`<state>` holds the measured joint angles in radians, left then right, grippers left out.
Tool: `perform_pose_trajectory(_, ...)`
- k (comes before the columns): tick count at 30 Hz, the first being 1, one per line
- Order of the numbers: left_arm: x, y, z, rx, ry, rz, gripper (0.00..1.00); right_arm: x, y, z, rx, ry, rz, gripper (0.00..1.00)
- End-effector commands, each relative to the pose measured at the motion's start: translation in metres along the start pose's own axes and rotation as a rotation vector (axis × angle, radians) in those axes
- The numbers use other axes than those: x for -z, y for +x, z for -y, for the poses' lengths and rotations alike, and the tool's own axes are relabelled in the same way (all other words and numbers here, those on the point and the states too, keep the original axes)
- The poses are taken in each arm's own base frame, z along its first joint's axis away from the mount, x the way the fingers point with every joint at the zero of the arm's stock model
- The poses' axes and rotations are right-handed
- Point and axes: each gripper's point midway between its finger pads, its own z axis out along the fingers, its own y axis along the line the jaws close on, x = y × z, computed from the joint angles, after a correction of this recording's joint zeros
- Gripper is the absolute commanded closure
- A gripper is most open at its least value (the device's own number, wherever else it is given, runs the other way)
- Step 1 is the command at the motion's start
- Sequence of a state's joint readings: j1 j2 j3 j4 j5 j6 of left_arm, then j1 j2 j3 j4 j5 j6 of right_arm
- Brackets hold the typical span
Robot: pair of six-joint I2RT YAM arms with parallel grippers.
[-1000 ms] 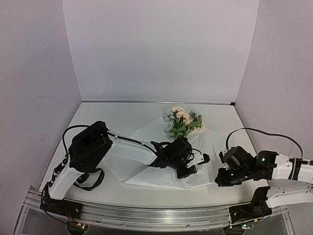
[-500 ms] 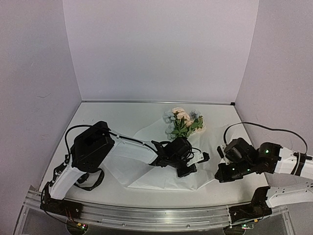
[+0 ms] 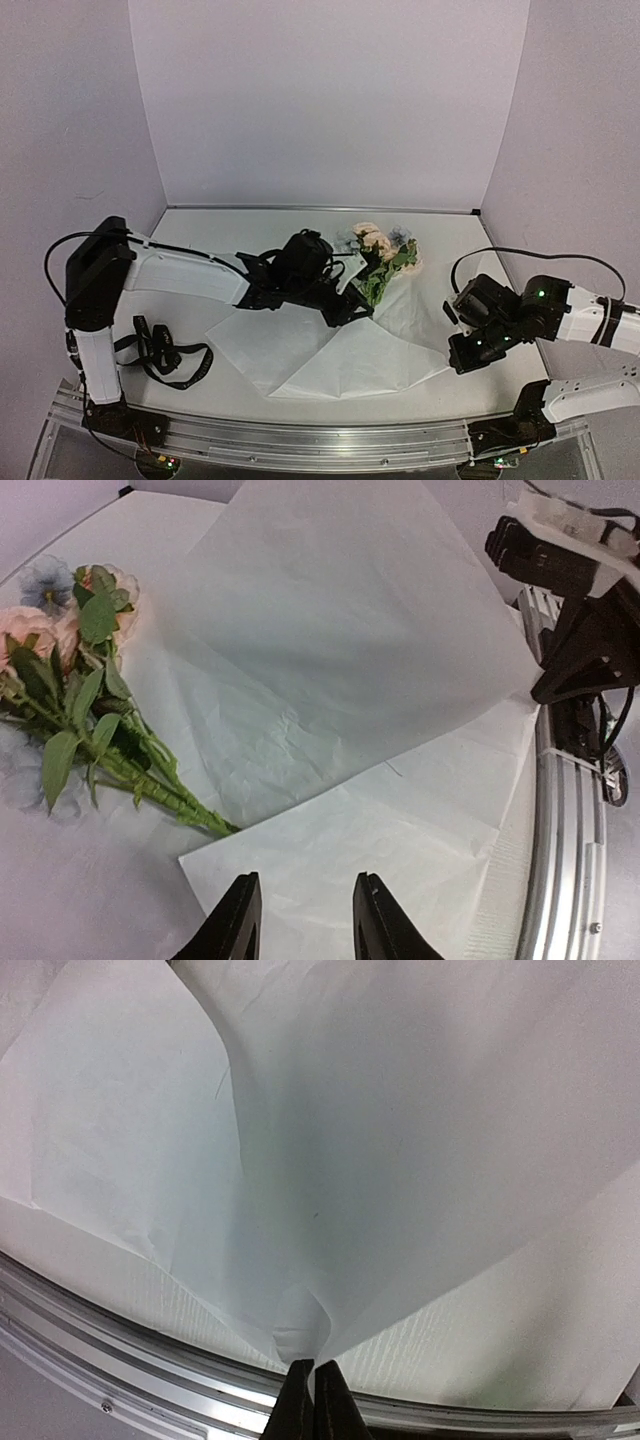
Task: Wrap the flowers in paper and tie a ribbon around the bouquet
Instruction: Fold the one-fourth-folded wrapping paper at the center of the board.
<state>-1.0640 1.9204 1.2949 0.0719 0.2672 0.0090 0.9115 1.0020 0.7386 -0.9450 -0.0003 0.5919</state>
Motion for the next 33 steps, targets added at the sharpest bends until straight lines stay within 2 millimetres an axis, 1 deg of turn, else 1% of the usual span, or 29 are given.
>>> perform_pose_trajectory(1,0.038,0.026,0.005,0.151,-0.036,-0.03,0.66,0.011,-0.006,0.005,0.025,0.046,0.016,1.0)
perform_pose_trajectory(5,0.057,0.079,0.01,0.278,-0.029,-0.127,0.58,0.009,-0.004,0.011,0.024,0.068,0.019,1.0)
perform_pose_trajectory(8,0.067,0.105,0.019,0.349,0.001,-0.191,0.53,0.009,-0.004,0.014,0.024,0.08,0.025,1.0)
perform_pose_trajectory(10,0.072,0.118,0.024,0.388,0.011,-0.218,0.49,0.009,-0.004,0.015,0.026,0.081,0.026,1.0)
perform_pose_trajectory(12,0.074,0.125,0.028,0.413,0.029,-0.235,0.47,0.009,-0.004,0.014,0.026,0.081,0.025,1.0)
perform_pose_trajectory(17,0.071,0.141,0.039,0.469,0.091,-0.289,0.48,0.008,-0.005,0.013,0.028,0.082,0.019,1.0)
perform_pose_trajectory(22,0.062,0.155,0.04,0.506,0.095,-0.351,0.52,0.01,-0.006,0.013,0.03,0.08,0.024,1.0)
perform_pose_trajectory(24,0.06,0.154,0.042,0.513,0.114,-0.35,0.56,0.01,-0.006,0.012,0.031,0.077,0.025,1.0)
perform_pose_trajectory(26,0.058,0.153,0.044,0.519,0.126,-0.352,0.63,0.01,-0.006,0.012,0.032,0.075,0.026,1.0)
perform_pose_trajectory(28,0.055,0.153,0.044,0.521,0.129,-0.353,0.72,0.011,-0.007,0.011,0.031,0.072,0.027,1.0)
perform_pose_trajectory(30,0.053,0.15,0.043,0.52,0.131,-0.347,0.81,0.012,-0.01,0.008,0.035,0.063,0.028,1.0)
perform_pose_trajectory(32,0.052,0.149,0.042,0.523,0.13,-0.344,0.87,0.015,-0.014,0.001,0.035,0.042,0.032,1.0)
perform_pose_trajectory(33,0.05,0.142,0.042,0.517,0.135,-0.32,0.91,0.015,-0.016,-0.002,0.034,0.034,0.031,1.0)
